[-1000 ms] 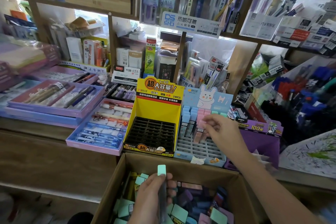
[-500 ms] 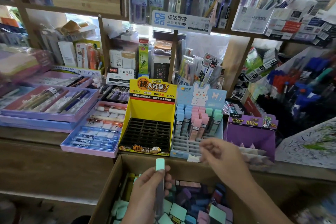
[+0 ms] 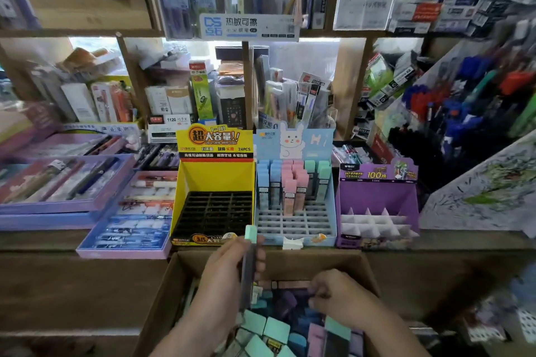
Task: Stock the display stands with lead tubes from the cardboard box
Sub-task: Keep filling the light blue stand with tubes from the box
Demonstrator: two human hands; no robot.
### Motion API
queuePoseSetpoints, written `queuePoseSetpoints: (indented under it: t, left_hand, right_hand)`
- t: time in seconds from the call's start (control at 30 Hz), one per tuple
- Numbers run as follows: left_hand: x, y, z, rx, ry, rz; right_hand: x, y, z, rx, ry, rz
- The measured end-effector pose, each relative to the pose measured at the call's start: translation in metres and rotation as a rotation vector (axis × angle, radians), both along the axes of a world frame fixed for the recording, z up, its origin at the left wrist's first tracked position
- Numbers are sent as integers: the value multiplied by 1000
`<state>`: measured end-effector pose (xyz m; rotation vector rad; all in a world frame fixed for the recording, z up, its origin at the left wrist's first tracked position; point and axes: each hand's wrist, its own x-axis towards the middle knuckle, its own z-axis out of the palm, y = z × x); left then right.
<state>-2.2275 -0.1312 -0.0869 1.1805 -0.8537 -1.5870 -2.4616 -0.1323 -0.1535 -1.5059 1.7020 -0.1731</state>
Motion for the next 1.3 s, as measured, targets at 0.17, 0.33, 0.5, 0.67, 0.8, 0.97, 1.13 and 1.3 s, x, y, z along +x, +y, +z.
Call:
queuePoseSetpoints:
  t: [0.17,0.33,0.5,0.67,0.8,0.97,1.13,1.3]
  left_hand:
    - [-8,-18,16,-150,-137,-87]
    - [-22,-40,34,-240,-264,-119]
    - [-33,-61,54,-454,-506,-164]
    - [-42,-81,77,-571,-635,-243]
    - [-52,-99,95,-669,-785,-290]
    - [-70,-117,107,-808,-979,-322]
    - [-87,-129,108,-878,-1084,-330]
    - [-91,-141,104,-882,-1237,-347]
  right_hand:
    - [-1,2,0,-10,0,25]
    - [-2,4,2,-21,-17,20]
    - [-1,4,4,-16,-21,19]
    - [-1,6,6,-29,-35,24]
    - [-2,7,8,-41,-52,43]
    - [-3,8,11,-34,-58,46]
    - [-5,9,11,-15,-78,28]
    - [-6,9,11,-6,-95,20]
